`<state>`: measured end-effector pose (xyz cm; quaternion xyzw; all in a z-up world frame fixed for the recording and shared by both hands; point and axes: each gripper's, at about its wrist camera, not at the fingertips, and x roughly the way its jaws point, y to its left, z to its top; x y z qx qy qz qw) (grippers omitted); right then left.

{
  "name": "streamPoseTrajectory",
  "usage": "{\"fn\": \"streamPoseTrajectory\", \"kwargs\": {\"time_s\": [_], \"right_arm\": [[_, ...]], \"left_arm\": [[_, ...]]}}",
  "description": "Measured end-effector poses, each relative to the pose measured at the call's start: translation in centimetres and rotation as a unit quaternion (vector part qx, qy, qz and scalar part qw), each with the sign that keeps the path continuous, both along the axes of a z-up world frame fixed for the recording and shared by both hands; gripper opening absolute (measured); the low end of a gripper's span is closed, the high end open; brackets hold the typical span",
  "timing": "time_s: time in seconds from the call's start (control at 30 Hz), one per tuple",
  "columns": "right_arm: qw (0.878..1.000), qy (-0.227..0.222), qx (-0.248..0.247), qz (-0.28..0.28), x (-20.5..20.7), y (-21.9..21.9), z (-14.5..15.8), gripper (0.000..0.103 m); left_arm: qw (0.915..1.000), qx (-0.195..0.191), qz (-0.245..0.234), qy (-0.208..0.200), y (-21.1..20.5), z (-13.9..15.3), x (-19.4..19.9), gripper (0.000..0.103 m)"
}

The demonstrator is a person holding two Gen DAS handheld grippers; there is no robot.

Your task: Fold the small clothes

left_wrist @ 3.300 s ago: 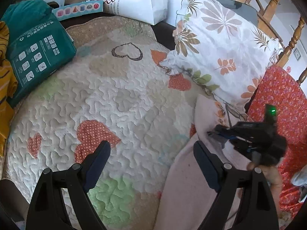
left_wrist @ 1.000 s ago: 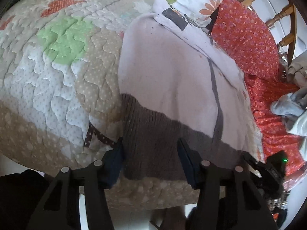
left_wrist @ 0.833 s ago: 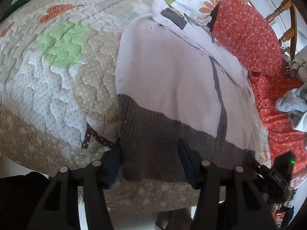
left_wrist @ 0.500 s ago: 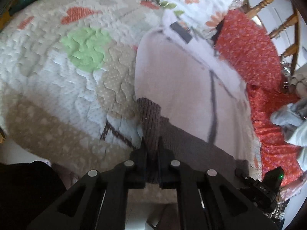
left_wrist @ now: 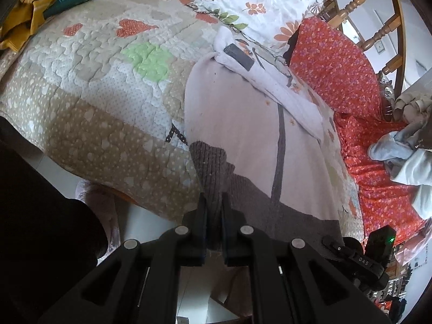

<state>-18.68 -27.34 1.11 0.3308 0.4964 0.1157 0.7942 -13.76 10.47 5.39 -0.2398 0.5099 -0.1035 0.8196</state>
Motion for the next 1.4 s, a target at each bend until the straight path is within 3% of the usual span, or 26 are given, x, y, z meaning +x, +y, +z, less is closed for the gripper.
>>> {"fn": "streamPoseTrajectory", "kwargs": {"time_s": [0.23, 0.37, 0.53, 0.8, 1.0, 1.13, 1.17, 1.33, 1.4], "right_arm": [[0.999, -0.039, -0.016, 0.001, 3.2, -0.8, 3.6, 0.007], [0.997, -0.076, -0.016, -0.015, 7.8, -2.0, 6.9, 0.007], [0.994, -0.1, -0.024, -0.048, 15.8, -3.5, 10.1, 0.007], [0.994, -0.067, -0.054, -0.074, 28.3, -4.4, 9.1, 0.007], [0.992, -0.038, -0.075, -0.095, 35.8, -4.9, 6.3, 0.007], [0.99, -0.018, -0.075, -0.118, 38.9, -6.2, 4.6, 0.007], [0.99, -0.008, -0.071, -0.123, 39.7, -6.6, 3.9, 0.007], [0.989, 0.036, -0.053, -0.137, 42.7, -8.2, 1.1, 0.009], [0.988, 0.048, -0.052, -0.139, 43.4, -8.3, 0.4, 0.009]], "left_arm": [[0.9994, 0.001, -0.003, -0.034, -0.2, 3.4, 4.9, 0.007], [0.998, -0.001, 0.007, -0.063, -0.9, 6.2, 11.3, 0.007], [0.9966, -0.008, 0.023, -0.078, -1.7, 7.6, 20.1, 0.007], [0.9962, -0.033, 0.046, -0.067, -3.1, 5.1, 33.0, 0.008], [0.9966, -0.043, 0.064, -0.029, -3.6, 1.1, 38.8, 0.008], [0.9957, -0.047, 0.079, -0.001, -4.3, -0.8, 40.2, 0.01], [0.9957, -0.044, 0.081, 0.004, -4.4, -1.1, 40.3, 0.013], [0.9924, -0.038, 0.117, -0.004, -3.3, -0.9, 39.6, 0.051], [0.9895, -0.043, 0.138, -0.007, -2.5, -0.7, 39.0, 0.059]]}}
